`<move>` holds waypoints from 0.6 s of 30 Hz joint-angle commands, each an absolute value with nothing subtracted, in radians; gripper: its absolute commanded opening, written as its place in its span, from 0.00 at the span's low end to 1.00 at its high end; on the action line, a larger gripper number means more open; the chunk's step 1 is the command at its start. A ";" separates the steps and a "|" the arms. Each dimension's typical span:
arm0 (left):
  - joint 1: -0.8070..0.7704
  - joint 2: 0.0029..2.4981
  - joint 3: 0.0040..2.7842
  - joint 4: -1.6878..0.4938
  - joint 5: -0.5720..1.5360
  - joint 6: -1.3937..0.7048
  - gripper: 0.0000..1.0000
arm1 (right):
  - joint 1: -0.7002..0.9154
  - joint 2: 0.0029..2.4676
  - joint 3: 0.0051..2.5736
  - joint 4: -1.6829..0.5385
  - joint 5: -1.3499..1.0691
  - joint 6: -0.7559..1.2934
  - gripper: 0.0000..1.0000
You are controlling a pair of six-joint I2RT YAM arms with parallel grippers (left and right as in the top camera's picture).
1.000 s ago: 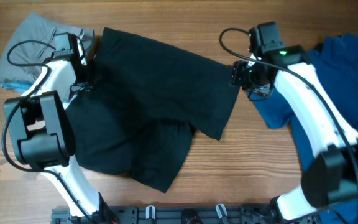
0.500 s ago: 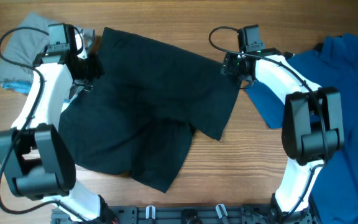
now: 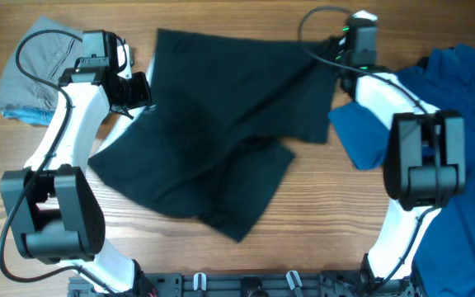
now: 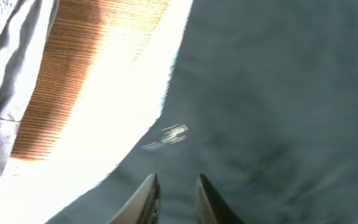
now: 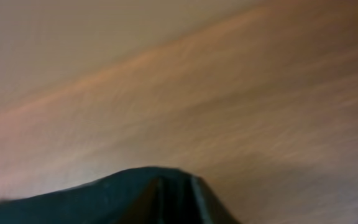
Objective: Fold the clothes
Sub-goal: 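Grasp the shorts' waistband corners with both grippers and pull them flat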
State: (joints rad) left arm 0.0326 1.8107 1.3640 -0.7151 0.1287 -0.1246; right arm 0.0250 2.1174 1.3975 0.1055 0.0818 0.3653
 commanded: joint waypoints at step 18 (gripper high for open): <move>0.030 1.795 1.362 -0.855 0.125 -0.108 0.30 | 0.063 1.746 1.251 -0.934 -0.327 0.340 0.52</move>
State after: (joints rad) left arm 0.0326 1.8107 1.3640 -0.8394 0.1287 -0.1169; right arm 0.0105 1.7123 1.3563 -0.9588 -0.3096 0.3531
